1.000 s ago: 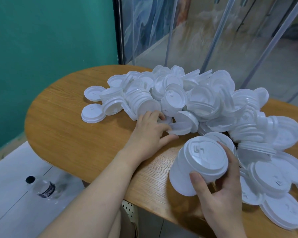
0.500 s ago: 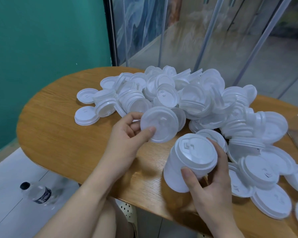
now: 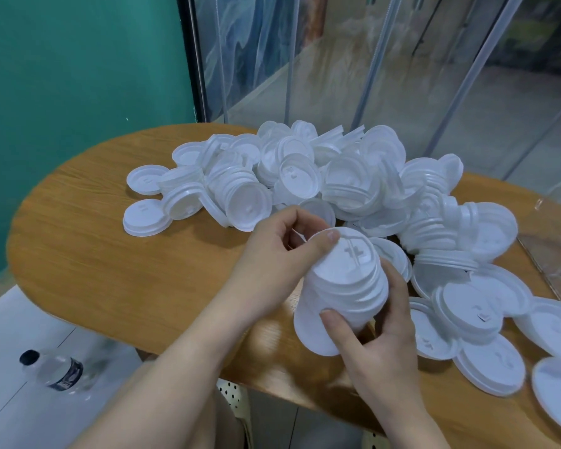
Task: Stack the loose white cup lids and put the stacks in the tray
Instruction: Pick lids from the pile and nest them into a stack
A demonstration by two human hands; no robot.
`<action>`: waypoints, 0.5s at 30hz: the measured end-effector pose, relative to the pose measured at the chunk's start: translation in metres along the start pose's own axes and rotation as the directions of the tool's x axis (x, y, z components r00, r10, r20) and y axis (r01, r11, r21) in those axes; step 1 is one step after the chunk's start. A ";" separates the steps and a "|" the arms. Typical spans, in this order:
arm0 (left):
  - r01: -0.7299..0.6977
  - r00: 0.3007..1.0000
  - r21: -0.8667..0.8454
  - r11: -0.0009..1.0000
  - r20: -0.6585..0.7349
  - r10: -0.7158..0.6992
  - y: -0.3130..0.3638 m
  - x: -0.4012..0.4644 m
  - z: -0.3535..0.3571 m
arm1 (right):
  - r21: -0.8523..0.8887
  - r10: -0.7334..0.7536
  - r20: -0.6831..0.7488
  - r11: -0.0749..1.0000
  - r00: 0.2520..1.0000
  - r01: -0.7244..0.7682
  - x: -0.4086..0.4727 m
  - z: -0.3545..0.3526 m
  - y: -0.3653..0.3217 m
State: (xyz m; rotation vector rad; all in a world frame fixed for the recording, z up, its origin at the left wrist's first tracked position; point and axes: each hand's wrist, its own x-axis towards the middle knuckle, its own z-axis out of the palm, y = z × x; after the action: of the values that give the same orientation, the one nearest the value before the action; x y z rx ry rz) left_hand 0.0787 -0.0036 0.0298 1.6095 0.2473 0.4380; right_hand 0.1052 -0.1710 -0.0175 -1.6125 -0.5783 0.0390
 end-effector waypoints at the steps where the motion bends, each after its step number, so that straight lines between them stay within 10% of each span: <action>1: 0.006 1.000 0.007 1.000 0.007 -0.006 0.000 0.002 0.001 | 0.000 0.006 0.001 1.000 1.000 -0.006 0.000 0.000 0.000; 11: -0.080 0.996 0.121 0.989 0.043 0.076 -0.004 0.003 0.008 | 0.017 0.017 0.015 1.000 1.000 -0.018 -0.002 -0.001 0.005; 15: -0.091 0.977 0.106 0.990 -0.183 0.109 -0.020 0.018 -0.001 | -0.001 0.001 0.014 1.000 1.000 -0.001 0.000 0.000 0.004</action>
State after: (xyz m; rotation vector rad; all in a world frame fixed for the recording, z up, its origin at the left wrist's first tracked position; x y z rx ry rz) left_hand 0.0961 0.0067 0.0119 1.6821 0.3355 0.6664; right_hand 0.1067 -0.1710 -0.0214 -1.6140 -0.5888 0.0506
